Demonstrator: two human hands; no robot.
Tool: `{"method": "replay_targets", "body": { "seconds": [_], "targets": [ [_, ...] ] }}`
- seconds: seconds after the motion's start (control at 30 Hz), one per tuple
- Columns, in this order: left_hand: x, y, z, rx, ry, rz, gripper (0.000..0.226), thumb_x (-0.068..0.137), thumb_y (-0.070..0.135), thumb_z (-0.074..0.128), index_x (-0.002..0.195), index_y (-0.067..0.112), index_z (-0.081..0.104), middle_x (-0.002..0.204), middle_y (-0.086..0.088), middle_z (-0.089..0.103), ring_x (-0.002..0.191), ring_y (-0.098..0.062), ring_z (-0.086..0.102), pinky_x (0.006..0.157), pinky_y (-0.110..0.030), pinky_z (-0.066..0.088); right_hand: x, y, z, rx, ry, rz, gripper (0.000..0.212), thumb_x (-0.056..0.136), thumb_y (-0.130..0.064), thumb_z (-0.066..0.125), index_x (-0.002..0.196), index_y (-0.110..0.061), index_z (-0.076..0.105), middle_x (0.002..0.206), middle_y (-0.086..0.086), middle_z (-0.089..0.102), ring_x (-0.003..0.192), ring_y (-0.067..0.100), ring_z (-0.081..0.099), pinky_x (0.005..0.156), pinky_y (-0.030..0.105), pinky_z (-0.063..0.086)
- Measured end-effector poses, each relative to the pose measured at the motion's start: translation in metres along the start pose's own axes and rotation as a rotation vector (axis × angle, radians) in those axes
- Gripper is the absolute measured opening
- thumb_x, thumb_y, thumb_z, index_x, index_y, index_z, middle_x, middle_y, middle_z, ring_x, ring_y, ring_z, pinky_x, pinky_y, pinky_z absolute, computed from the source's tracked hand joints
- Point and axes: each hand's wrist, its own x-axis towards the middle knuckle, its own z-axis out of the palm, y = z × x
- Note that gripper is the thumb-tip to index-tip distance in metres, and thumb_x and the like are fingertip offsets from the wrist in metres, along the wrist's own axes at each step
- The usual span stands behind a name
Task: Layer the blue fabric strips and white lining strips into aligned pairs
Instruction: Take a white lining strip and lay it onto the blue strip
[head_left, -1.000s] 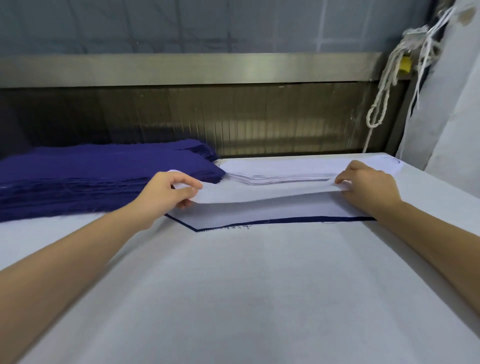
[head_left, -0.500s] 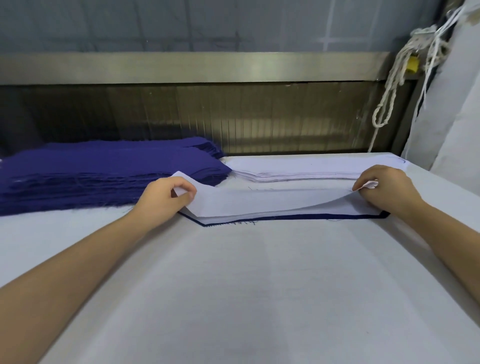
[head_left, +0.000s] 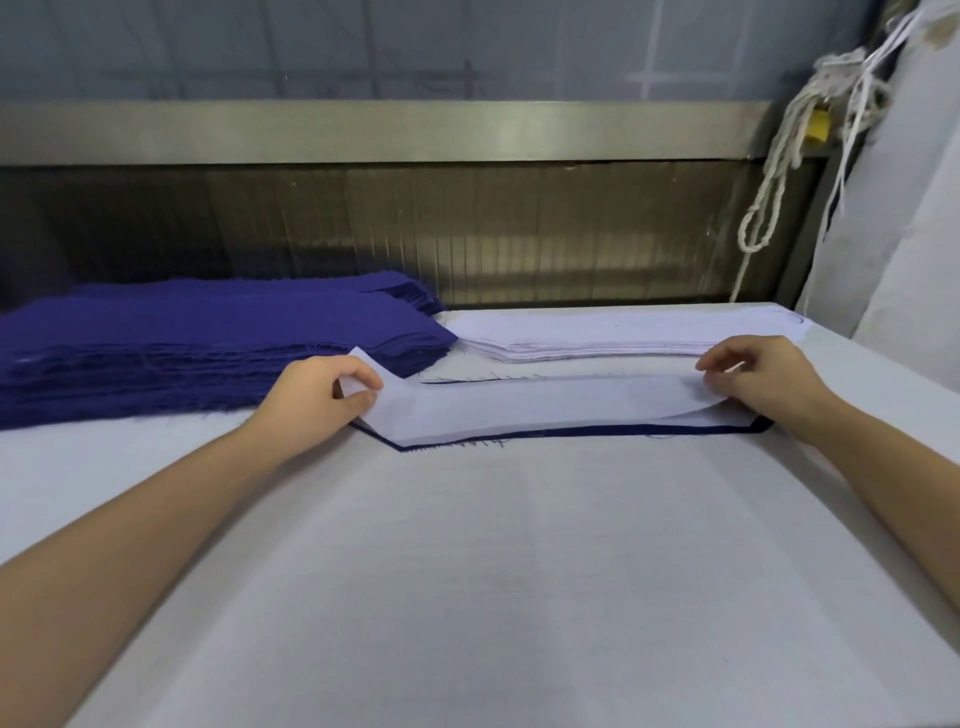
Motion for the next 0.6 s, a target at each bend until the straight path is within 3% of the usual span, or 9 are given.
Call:
{"method": "replay_targets", "body": {
  "seconds": [0.17,0.3,0.5,0.6],
  "targets": [
    [-0.0005,0.0027,-0.0015,-0.022,-0.010,0.004,0.019,0.084,0.010,0.064,0.083,0.028,0.066,0.082,0.026,0.060,0.053,0.002,0.050,0.057,-0.004,0.036,0.0002,0.0004,-0.0023,-0.043,0.038,-0.031,0.017,0.080,0.006,0.062,0.082,-0.009,0.069,0.078,0.006,0.063,0.062,0.013,0.047,0.056,0.009,0.039],
    [-0.0018,0.0034,-0.0015,-0.014,-0.032,0.026,0.020,0.084,0.010,0.065,0.083,0.030,0.066,0.083,0.027,0.060,0.055,0.004,0.050,0.057,-0.004,0.037,-0.0004,-0.0006,-0.0017,-0.065,0.001,-0.023,0.019,0.082,0.006,0.059,0.084,-0.010,0.068,0.084,0.010,0.065,0.061,0.014,0.046,0.057,0.020,0.038],
    [-0.0021,0.0018,-0.0008,-0.003,-0.064,0.048,0.016,0.083,0.012,0.068,0.084,0.028,0.069,0.083,0.026,0.062,0.058,0.004,0.052,0.059,-0.005,0.039,0.0002,-0.0002,-0.0029,-0.114,0.012,-0.020,0.019,0.084,0.003,0.057,0.083,-0.013,0.068,0.086,0.009,0.064,0.062,0.011,0.045,0.055,0.021,0.036],
    [-0.0018,0.0008,0.0006,0.012,-0.076,0.059,0.013,0.082,0.014,0.069,0.086,0.026,0.070,0.084,0.025,0.062,0.060,0.007,0.053,0.060,-0.005,0.038,-0.0007,0.0006,-0.0028,-0.178,0.004,-0.060,0.022,0.083,0.004,0.056,0.081,-0.013,0.068,0.085,0.007,0.065,0.065,0.009,0.047,0.067,0.022,0.035]
  ]
}}
